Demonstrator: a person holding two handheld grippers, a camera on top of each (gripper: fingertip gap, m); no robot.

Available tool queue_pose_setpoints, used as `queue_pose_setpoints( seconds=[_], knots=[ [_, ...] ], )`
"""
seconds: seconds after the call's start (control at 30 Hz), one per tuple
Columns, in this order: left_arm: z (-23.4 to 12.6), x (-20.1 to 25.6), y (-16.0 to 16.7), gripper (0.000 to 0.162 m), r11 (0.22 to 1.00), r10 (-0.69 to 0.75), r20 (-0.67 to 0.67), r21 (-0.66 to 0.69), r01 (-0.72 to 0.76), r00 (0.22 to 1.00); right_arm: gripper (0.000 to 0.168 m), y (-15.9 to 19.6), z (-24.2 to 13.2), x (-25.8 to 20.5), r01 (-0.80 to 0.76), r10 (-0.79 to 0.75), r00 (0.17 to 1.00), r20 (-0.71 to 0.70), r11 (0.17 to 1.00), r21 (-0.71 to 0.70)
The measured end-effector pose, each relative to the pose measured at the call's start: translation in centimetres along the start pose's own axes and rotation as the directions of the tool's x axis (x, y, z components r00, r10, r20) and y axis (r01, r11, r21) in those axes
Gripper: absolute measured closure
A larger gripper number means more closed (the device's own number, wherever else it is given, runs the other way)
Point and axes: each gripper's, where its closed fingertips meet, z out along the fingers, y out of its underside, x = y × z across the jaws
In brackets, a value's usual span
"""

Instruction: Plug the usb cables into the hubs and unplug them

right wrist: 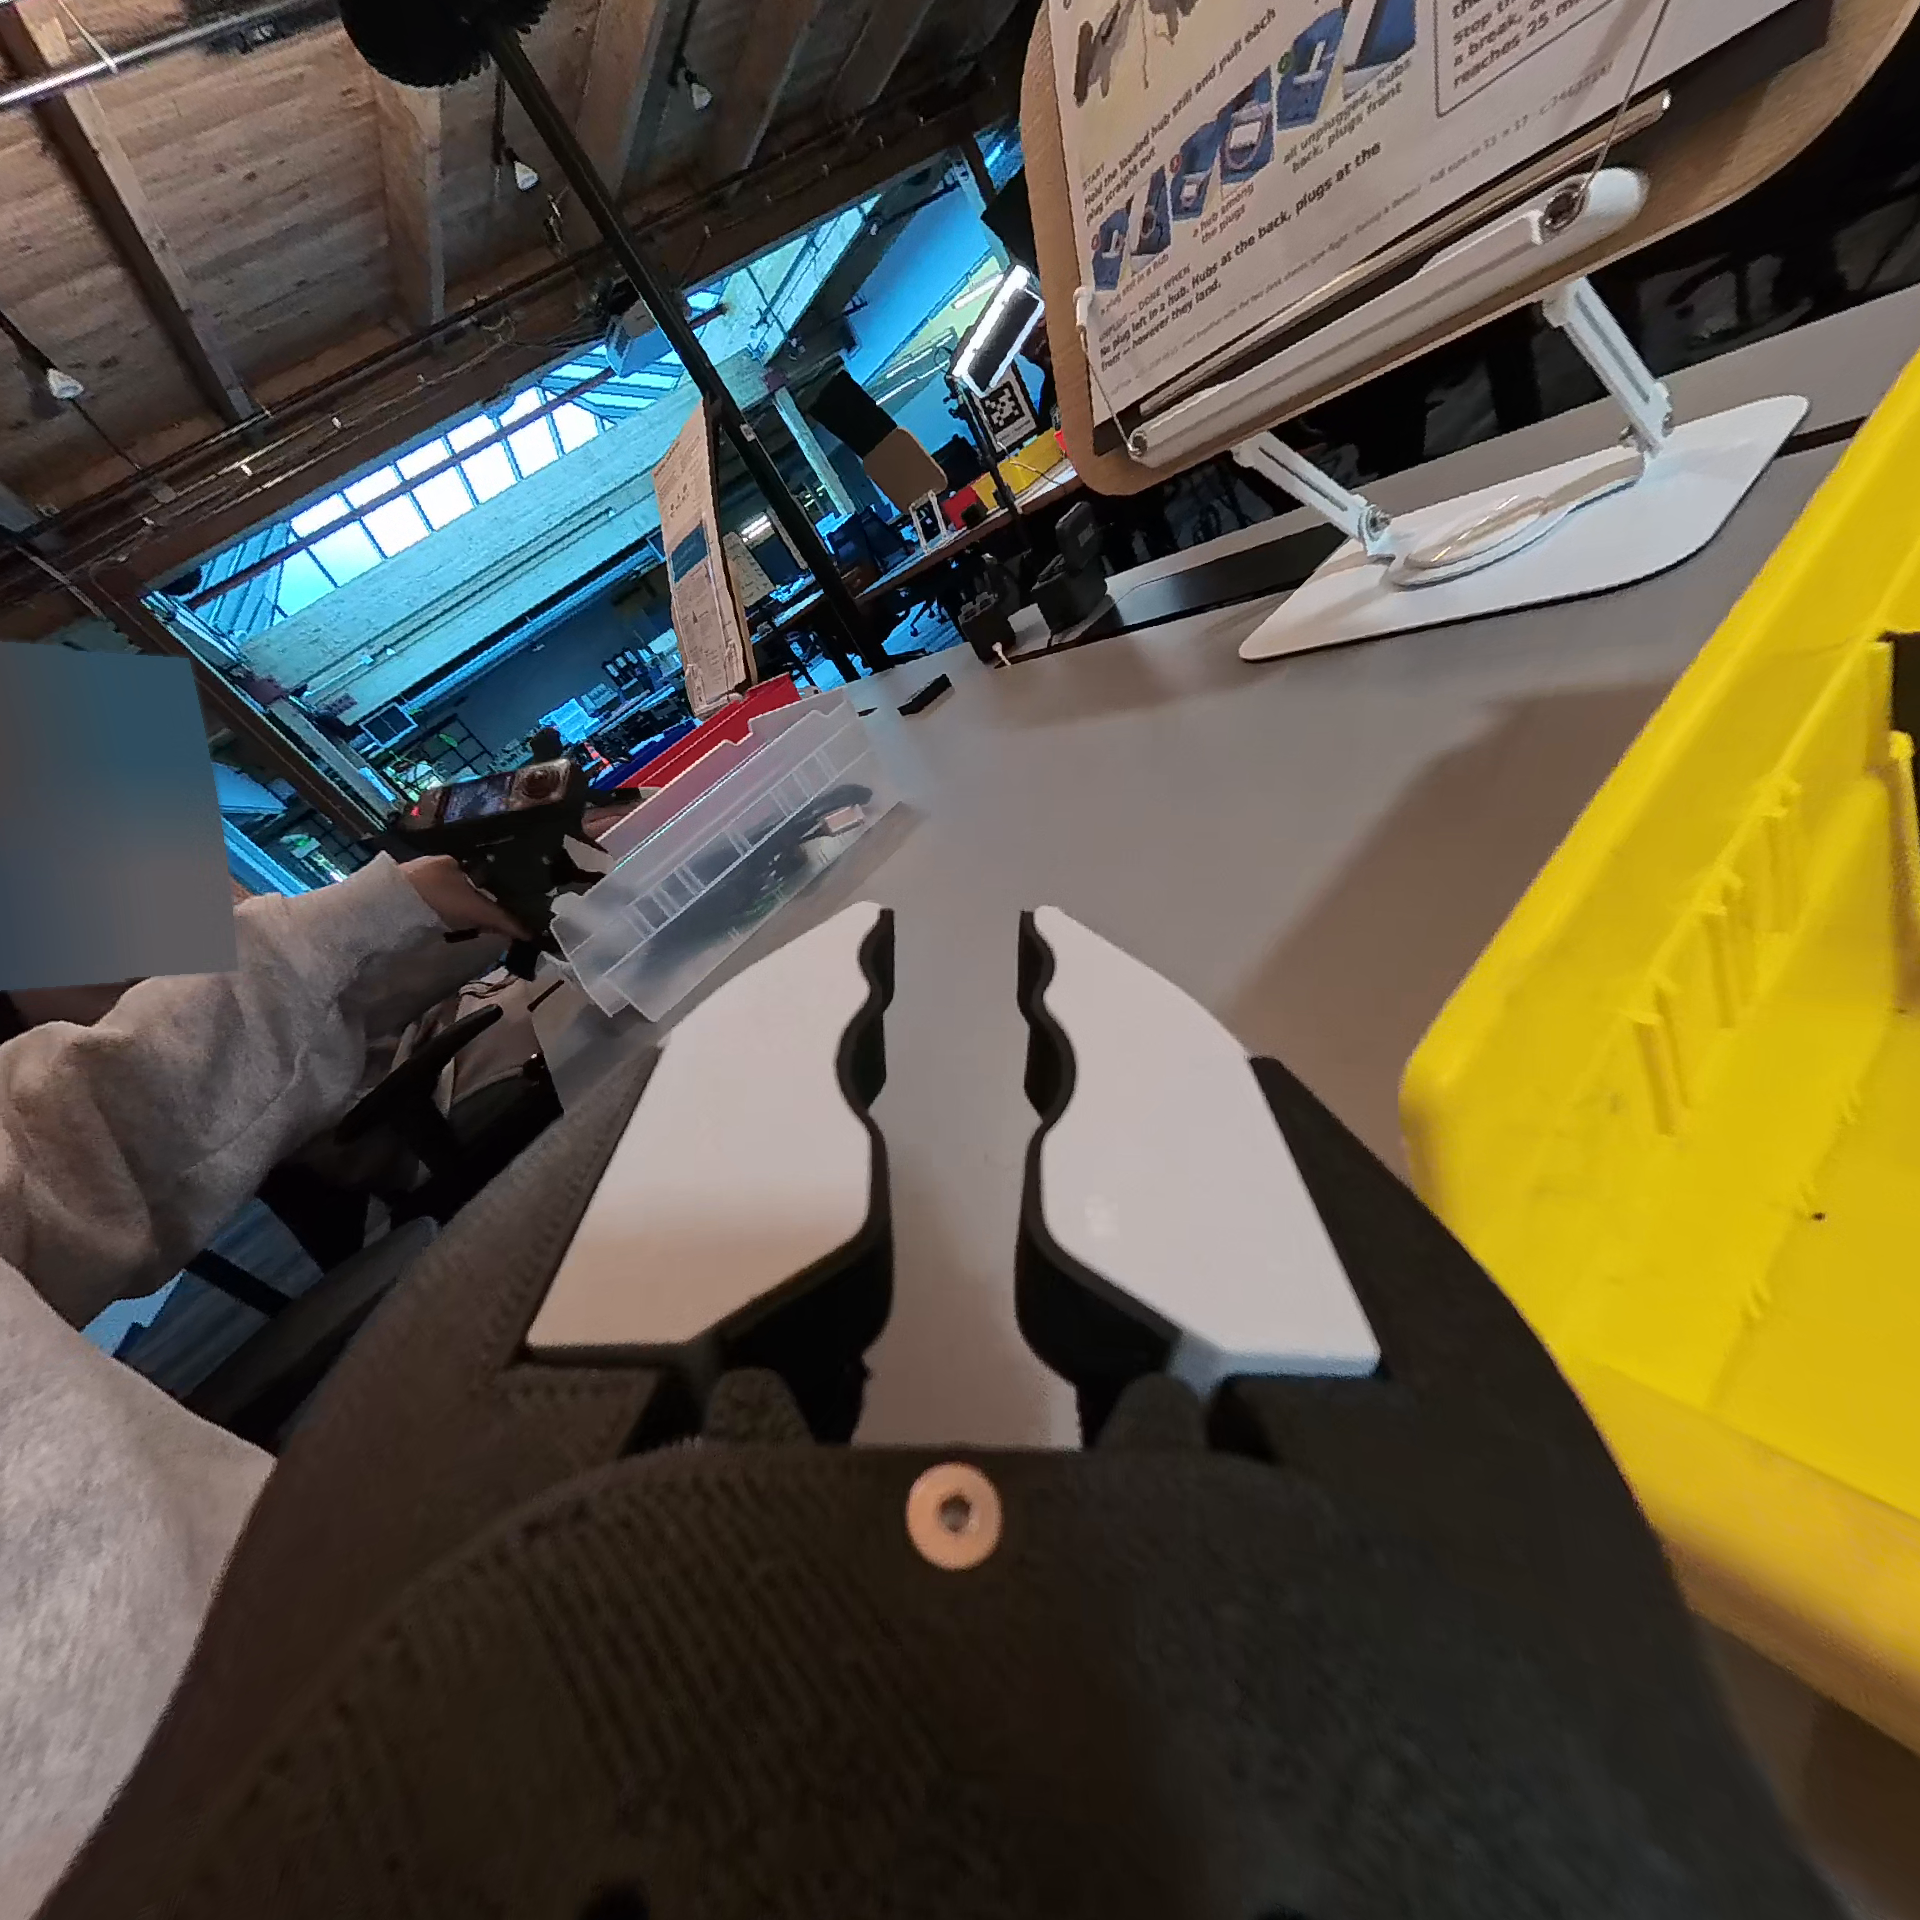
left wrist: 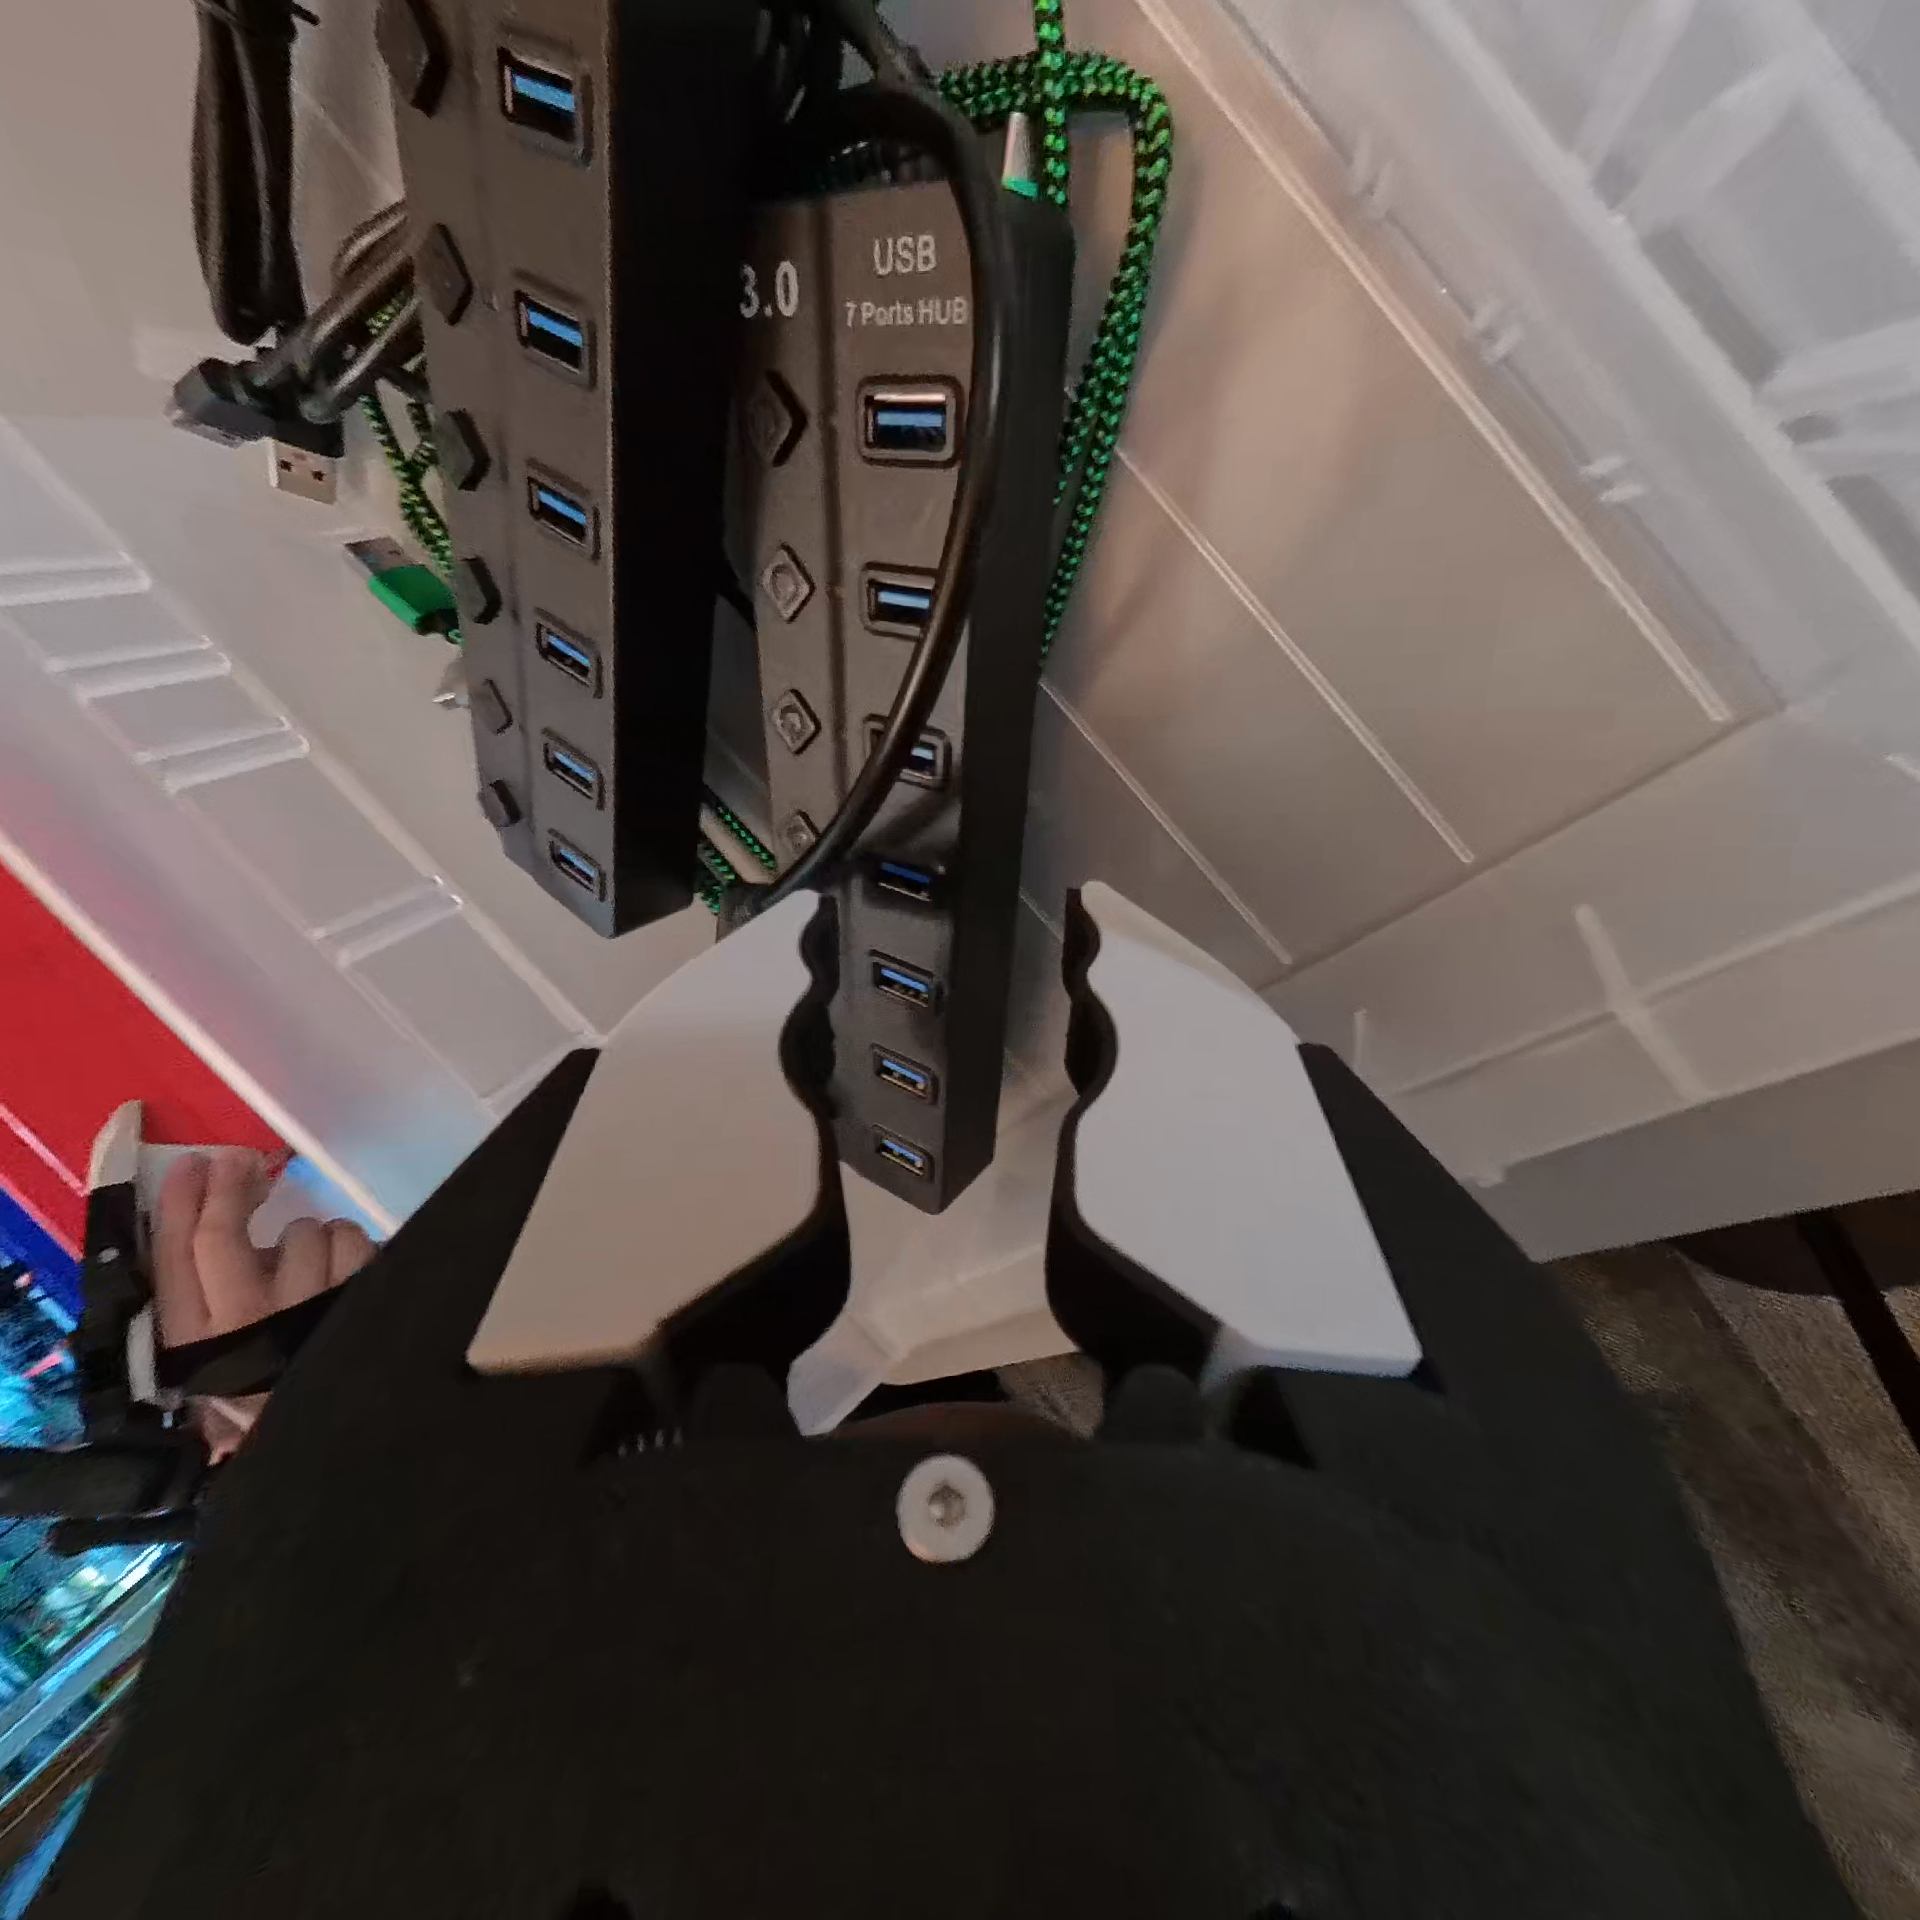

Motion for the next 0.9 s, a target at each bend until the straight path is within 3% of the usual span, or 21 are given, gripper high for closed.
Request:
queue_pose_setpoints(
  seconds=[0.03,0.3,0.57,0.73,0.9],
  knots=[
    [0.1,-0.2,-0.1,0.116,1.0,0.005,0.014,0.002,-0.006,1.0,0.146,0.0,0.0,0.0,-0.006,0.006,1.0,0.001,1.0,0.002],
    [1.9,-1.0,-0.4,0.107,0.995,0.086,0.075,-0.051,-0.082,0.993,0.146,-0.4,-0.3,0.2,-0.033,0.033,0.999,0.0,0.999,0.024],
    [1.8,-1.6,-0.4,0.12,0.987,0.163,0.212,-0.042,-0.158,0.964,0.146,-0.5,-0.5,0.5,-0.072,0.072,0.997,0.005,0.997,0.034],
    [-0.8,-2.9,-1.4,0.132,0.988,0.118,0.284,0.059,-0.14,0.951,0.146,-0.6,-0.6,0.6,-0.085,0.085,0.996,0.004,0.995,0.046],
    [-5.3,-3.2,-2.8,0.135,0.963,0.096,0.221,0.226,-0.147,0.971,0.146,-0.6,-0.5,0.5,-0.092,0.092,0.996,0.007,0.995,0.048]
  ],
)
